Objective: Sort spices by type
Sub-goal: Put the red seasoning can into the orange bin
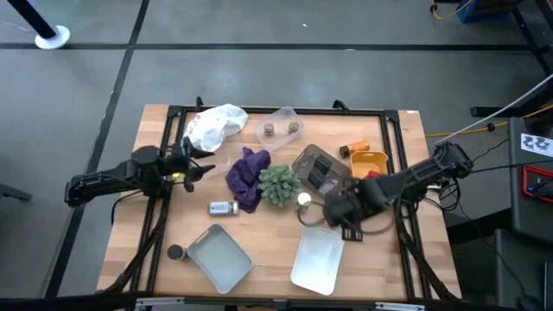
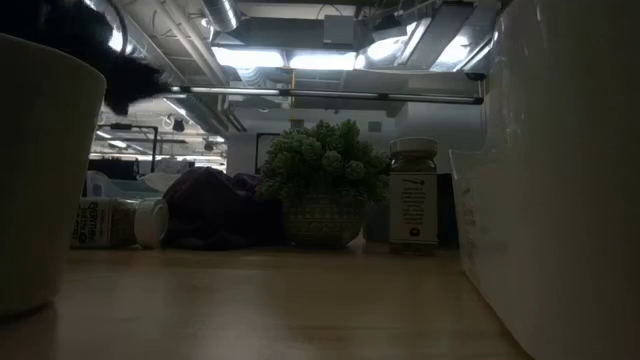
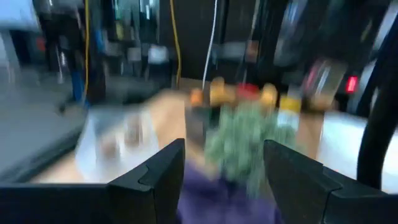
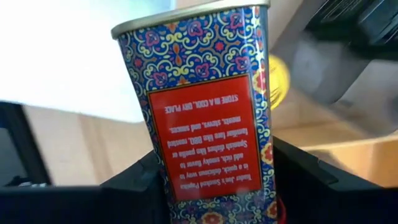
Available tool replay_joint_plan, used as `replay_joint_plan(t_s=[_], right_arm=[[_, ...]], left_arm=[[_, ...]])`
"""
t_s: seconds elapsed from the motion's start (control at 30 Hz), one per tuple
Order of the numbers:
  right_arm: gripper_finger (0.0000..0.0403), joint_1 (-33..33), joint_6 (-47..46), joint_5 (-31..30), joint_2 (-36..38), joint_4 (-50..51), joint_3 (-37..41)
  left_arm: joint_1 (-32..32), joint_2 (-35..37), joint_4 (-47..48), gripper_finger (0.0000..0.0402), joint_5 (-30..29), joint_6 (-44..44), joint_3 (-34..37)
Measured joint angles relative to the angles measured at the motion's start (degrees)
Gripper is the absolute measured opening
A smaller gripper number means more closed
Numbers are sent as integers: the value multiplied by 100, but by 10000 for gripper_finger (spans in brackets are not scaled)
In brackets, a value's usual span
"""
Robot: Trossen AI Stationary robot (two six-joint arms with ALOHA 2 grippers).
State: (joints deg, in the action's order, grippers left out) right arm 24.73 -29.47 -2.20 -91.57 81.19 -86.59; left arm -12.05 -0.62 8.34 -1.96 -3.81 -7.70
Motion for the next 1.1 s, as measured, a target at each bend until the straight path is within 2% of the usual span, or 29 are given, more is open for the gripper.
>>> replay_joint_plan(t_s=[0.13,0.33,0.5,0.67,0.97,1.1], right_arm=[[214,-568,755,0,0,-99,0],[206,-1295,1764,-2,0,-470,0],[216,-1759,2452,-16,0,-924,0],[208,-2149,2961,-15,0,-1557,0],[219,-2609,3137,15,0,-2132,0],[209,-2680,3108,24,-1,-2209,0]], left_arm=[[0,1,-1048,200,1,-421,-4],[-5,-27,-1882,200,-37,-826,-7],[6,-535,-2412,200,-44,-1045,-7],[8,-1885,-3317,200,-31,-1257,-7],[338,-4870,-6414,200,61,-575,-38],[512,-5854,-6773,200,291,-291,-518]])
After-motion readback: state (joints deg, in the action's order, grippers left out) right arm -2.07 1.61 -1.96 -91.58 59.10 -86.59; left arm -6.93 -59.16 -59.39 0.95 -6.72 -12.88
